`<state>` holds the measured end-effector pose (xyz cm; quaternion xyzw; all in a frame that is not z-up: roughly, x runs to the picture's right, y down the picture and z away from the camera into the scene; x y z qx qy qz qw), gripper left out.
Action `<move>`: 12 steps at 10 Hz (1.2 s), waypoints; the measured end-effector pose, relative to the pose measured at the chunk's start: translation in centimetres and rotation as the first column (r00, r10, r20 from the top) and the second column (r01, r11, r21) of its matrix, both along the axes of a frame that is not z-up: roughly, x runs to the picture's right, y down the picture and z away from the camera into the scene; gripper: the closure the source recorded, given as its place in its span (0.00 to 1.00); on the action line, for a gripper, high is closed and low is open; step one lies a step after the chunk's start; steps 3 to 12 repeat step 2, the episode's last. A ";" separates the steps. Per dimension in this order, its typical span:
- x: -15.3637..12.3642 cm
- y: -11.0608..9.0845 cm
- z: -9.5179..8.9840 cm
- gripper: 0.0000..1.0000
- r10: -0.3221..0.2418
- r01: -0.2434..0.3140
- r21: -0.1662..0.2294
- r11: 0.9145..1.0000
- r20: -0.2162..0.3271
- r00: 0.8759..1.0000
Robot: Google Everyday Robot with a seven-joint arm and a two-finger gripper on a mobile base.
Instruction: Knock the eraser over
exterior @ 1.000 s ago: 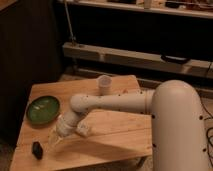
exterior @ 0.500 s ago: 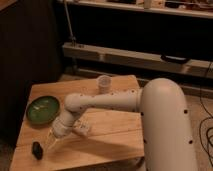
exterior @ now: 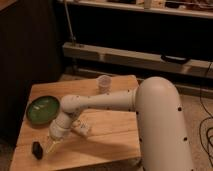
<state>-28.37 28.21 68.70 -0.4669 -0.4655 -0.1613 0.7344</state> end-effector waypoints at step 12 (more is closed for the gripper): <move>0.0 0.6 -0.3 0.97 -0.021 0.021 -0.019 1.000 -0.001 1.000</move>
